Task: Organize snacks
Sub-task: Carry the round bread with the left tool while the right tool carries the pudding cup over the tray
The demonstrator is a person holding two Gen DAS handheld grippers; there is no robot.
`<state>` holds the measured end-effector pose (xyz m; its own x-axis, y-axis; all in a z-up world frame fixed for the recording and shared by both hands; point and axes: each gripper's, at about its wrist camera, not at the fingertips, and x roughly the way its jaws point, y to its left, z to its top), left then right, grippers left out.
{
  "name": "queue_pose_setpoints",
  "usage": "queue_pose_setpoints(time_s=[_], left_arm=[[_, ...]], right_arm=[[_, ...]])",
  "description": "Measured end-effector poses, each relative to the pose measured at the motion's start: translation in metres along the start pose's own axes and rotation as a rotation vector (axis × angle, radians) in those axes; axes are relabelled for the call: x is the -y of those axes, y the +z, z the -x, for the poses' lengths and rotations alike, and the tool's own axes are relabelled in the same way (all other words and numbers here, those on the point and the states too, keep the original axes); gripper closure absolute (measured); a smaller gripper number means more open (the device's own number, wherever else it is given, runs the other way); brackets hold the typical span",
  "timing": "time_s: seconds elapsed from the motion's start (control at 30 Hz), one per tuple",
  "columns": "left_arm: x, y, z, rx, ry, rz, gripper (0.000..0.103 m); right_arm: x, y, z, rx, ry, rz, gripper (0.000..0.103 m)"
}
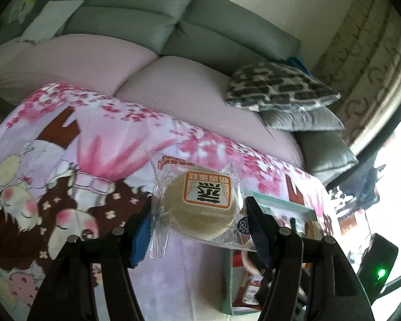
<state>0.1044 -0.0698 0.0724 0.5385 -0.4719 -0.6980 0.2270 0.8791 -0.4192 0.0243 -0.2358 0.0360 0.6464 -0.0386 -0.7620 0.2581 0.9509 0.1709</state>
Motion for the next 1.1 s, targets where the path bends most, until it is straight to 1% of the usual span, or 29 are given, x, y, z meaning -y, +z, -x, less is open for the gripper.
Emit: queue_pose_setpoints(time_s=[0.2,0.3,0.5,0.67,0.8,0.97,1.1], left_arm=[[0.032,-0.008,-0.009,-0.035,-0.047,-0.075,0.037],[0.046,-0.013,-0.015,-0.064,-0.064,-0.112,0.037],[0.078,-0.029,-0.031,-0.135,-0.097,-0.191,0.037],[0.101,-0.043,-0.043,-0.182,-0.115,-0.260,0.037],[0.110,-0.055,-0.061,-0.226,-0.111,-0.294,0.037],[0.109,-0.067,-0.082,-0.273,-0.103,-0.291,0.037],[0.110,-0.070,-0.086,-0.279,-0.098,-0.299,0.037]], right_arm=[[0.048,0.014,0.023,0.066,-0.069,-0.091,0.062],[0.080,0.018,0.035,0.097,-0.135,-0.150,0.062],[0.128,0.018,0.039,0.091,-0.198,-0.261,0.062],[0.138,0.017,0.039,0.090,-0.206,-0.283,0.062],[0.137,0.013,0.030,0.062,-0.195,-0.280,0.062],[0.143,0.007,0.017,0.026,-0.204,-0.287,0.062],[0.149,0.004,0.009,0.002,-0.207,-0.300,0.062]])
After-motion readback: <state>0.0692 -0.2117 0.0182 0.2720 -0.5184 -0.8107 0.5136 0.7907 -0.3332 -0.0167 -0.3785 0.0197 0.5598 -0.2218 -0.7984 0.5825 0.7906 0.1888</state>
